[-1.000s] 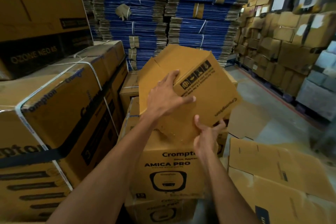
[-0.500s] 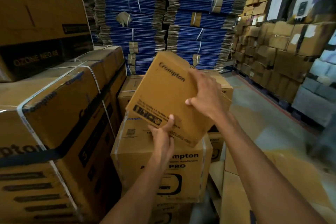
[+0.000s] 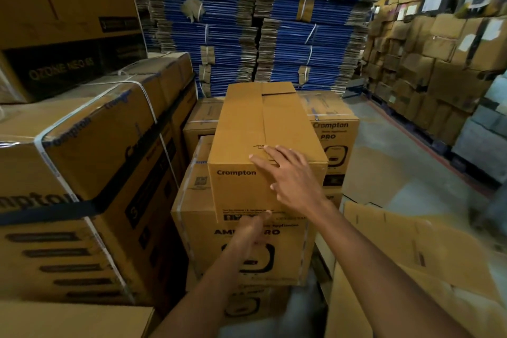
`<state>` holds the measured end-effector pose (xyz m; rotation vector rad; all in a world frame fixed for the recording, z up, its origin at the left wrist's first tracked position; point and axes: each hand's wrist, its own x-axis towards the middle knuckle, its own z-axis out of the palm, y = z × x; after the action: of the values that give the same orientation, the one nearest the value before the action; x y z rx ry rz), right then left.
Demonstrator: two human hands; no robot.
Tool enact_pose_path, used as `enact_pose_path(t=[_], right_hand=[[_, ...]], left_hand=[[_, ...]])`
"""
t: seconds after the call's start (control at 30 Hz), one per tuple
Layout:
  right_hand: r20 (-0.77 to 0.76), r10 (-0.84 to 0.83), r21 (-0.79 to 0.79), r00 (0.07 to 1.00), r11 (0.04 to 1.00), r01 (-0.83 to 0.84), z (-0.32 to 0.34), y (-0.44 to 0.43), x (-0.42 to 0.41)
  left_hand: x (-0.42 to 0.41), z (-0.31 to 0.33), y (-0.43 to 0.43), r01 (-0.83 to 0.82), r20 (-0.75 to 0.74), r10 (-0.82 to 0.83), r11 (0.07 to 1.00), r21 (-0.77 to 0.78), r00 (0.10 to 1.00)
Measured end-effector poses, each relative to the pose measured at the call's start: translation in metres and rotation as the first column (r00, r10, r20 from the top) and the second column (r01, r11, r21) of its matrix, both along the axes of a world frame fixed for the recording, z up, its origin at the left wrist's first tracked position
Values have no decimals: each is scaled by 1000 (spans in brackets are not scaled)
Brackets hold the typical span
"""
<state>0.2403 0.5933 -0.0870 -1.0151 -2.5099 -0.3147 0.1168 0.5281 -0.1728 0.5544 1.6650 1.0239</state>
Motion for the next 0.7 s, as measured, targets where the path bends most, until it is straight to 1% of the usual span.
enact_pose_path(t=[0.03, 0.07, 0.1, 0.13, 0.17, 0.2, 0.23, 0.27, 0.3, 0.33, 0.37, 0.4, 0.43, 0.47, 0.5, 0.53, 0.6, 0.67, 0.7], right_hand=[[-15, 12, -11, 1000, 1000, -12, 1, 1, 1], [-37, 24, -30, 999, 999, -25, 2, 2, 2], [-71, 32, -51, 997, 998, -35, 2, 3, 1], [-112, 32, -74, 993, 996, -41, 2, 2, -1], [-152, 27, -93, 988, 995, -42, 2, 3, -3], [-191, 22, -100, 981, 994, -42, 1, 2, -5], [-225, 22, -93, 974, 995, -45, 0, 2, -7], [-257, 25, -82, 966, 995, -48, -1, 1, -10], [-285, 22, -74, 958, 996, -45, -1, 1, -12], [-301, 11, -75, 954, 997, -35, -2, 0, -13], [-309, -3, -74, 951, 997, -21, -2, 0, -15], [-315, -14, -68, 949, 998, -7, -2, -1, -16], [-317, -23, -67, 948, 998, 2, -1, -2, -17], [-314, -31, -84, 949, 996, 4, 2, -3, -18], [-304, -41, -119, 952, 993, 5, 5, -3, -18], [-294, -54, -161, 954, 987, 6, 9, -2, -18], [-296, -94, -232, 951, 972, 24, 22, 3, -18], [-310, -164, -312, 937, 948, 62, 36, 13, -19], [-296, -212, -358, 931, 929, 98, 43, 19, -21]], left_hand=[[-7, 5, -4, 57, -212, -52, 998, 19, 976], [-13, 12, -8, 93, -387, -48, 991, 100, 921], [-18, 22, -12, 135, -485, -6, 963, 232, 875], [-22, 37, -17, 184, -537, 51, 908, 376, 842], [-25, 56, -20, 238, -588, 132, 827, 509, 798], [-30, 75, -19, 307, -648, 230, 735, 605, 726], [-34, 92, -15, 374, -695, 325, 659, 653, 641], [-38, 108, -8, 411, -716, 407, 613, 675, 568], [-42, 122, 2, 419, -723, 457, 602, 680, 517], [-47, 130, 14, 417, -739, 470, 618, 666, 484], [-53, 136, 28, 420, -777, 434, 664, 618, 456], [-58, 139, 42, 448, -841, 343, 728, 520, 418], [-63, 140, 56, 502, -906, 216, 774, 386, 363], [-67, 140, 68, 568, -950, 87, 784, 250, 299], [-70, 138, 77, 617, -970, -23, 775, 135, 240], [-71, 136, 84, 644, -976, -94, 763, 58, 199], [-71, 135, 97, 664, -980, -147, 747, -19, 137], [-71, 134, 107, 676, -985, -154, 734, -65, 72], [-73, 132, 111, 685, -986, -156, 725, -76, 55]])
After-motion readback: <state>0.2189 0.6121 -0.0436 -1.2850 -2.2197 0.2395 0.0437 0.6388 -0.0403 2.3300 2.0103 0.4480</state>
